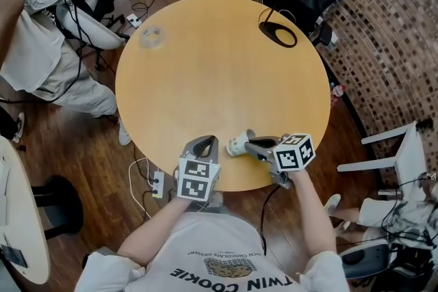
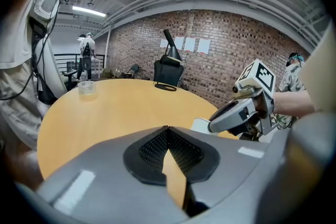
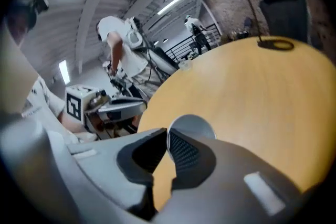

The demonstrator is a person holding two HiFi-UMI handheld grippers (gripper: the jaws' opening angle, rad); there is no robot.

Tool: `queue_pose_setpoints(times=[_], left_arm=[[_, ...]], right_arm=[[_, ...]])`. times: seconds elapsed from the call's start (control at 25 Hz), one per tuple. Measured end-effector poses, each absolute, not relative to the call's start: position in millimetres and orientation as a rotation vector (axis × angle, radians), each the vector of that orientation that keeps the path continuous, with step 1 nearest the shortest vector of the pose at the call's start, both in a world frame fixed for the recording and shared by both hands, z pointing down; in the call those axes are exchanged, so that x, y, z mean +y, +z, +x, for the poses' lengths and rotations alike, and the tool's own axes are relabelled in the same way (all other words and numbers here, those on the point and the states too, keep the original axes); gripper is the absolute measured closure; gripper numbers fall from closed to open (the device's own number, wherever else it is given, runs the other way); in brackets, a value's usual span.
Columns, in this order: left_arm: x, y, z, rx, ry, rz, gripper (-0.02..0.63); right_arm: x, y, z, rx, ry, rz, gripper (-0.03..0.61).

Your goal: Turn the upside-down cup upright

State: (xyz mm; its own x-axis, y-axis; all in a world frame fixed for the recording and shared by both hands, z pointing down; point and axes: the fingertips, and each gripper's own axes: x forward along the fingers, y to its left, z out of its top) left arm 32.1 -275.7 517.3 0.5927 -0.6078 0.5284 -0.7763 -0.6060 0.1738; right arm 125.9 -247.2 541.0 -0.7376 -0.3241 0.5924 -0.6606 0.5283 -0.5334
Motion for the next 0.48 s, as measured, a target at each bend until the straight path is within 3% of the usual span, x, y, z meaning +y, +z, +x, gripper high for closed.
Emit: queue_pose_setpoints(times=[0.24,0.48], left_arm=[[-270,522,30,-1.110,0.585,2.448,0.611],[-269,529,18,-1.132,0.577,2.443,0.611]], right_arm=[[-232,565,106,-2.086,0.408,0.664,0.558],[-220,584,87,-1.986,0.206,0.556,0.557]])
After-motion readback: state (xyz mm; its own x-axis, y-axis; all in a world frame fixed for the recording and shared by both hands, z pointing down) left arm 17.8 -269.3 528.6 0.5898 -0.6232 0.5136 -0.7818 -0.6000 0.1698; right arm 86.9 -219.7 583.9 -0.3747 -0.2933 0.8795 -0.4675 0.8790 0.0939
